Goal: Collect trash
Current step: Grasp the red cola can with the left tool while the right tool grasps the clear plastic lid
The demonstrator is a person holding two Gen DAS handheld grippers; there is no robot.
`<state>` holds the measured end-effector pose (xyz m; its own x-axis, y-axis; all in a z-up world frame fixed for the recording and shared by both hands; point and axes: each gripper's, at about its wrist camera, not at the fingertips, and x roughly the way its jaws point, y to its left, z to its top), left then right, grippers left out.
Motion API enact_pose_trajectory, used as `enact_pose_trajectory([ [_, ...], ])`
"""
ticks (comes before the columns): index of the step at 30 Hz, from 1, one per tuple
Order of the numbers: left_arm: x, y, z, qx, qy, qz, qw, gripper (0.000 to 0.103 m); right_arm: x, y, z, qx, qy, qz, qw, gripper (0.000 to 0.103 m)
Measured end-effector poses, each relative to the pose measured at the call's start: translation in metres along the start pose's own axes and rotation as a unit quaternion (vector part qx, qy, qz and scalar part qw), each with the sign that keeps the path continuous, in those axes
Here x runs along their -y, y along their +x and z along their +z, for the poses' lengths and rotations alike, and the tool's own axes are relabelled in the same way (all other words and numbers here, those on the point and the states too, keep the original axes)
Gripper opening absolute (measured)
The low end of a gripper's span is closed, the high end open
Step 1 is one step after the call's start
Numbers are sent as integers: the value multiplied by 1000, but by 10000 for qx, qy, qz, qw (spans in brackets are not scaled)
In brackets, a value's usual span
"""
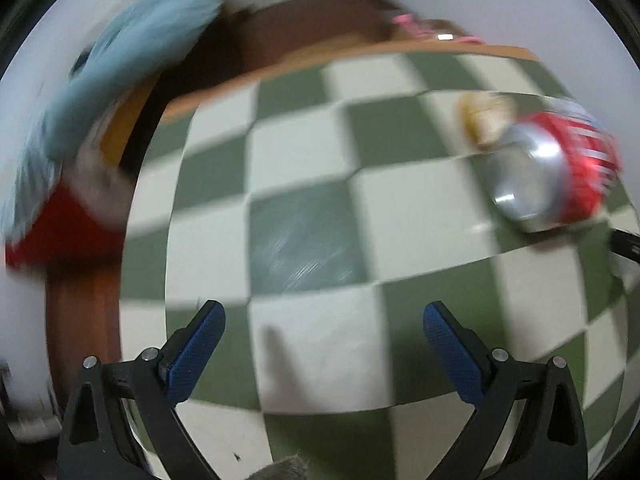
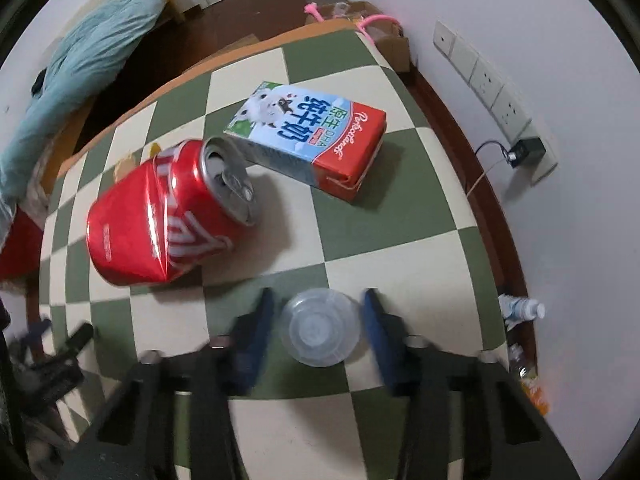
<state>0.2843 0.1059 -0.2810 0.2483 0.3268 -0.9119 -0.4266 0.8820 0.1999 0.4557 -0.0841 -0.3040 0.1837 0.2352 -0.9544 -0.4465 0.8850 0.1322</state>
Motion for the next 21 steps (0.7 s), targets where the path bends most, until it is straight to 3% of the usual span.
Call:
enact_pose_trajectory([
  [4, 50, -39, 32, 466, 1277, -327, 9902, 102, 16, -4, -3, -141, 215, 153, 9996, 42],
  [7, 92, -52, 56, 357, 2284, -720, 9702, 102, 34, -4, 0, -289, 434, 245, 9983, 42],
  [9, 118, -47, 70, 152, 2793, -783, 9569, 102, 41, -5, 3, -375, 484, 204, 9979, 42],
  [12, 136, -32, 84, -68, 3143, -805, 9459, 102, 48, -5, 4, -614, 613, 378, 9955, 46],
  [15, 146, -15, 89, -385, 3346, -937, 9369, 102, 64, -9, 2, -637, 950, 502, 9922, 65],
  [18, 154, 1, 88, -674, 3595, -951, 9258, 102, 78, -16, -2, -546, 1170, 656, 9895, 65],
  [21, 161, 14, 92, -750, 3708, -824, 9220, 100, 87, -19, -7, -487, 1265, 725, 9881, 65],
])
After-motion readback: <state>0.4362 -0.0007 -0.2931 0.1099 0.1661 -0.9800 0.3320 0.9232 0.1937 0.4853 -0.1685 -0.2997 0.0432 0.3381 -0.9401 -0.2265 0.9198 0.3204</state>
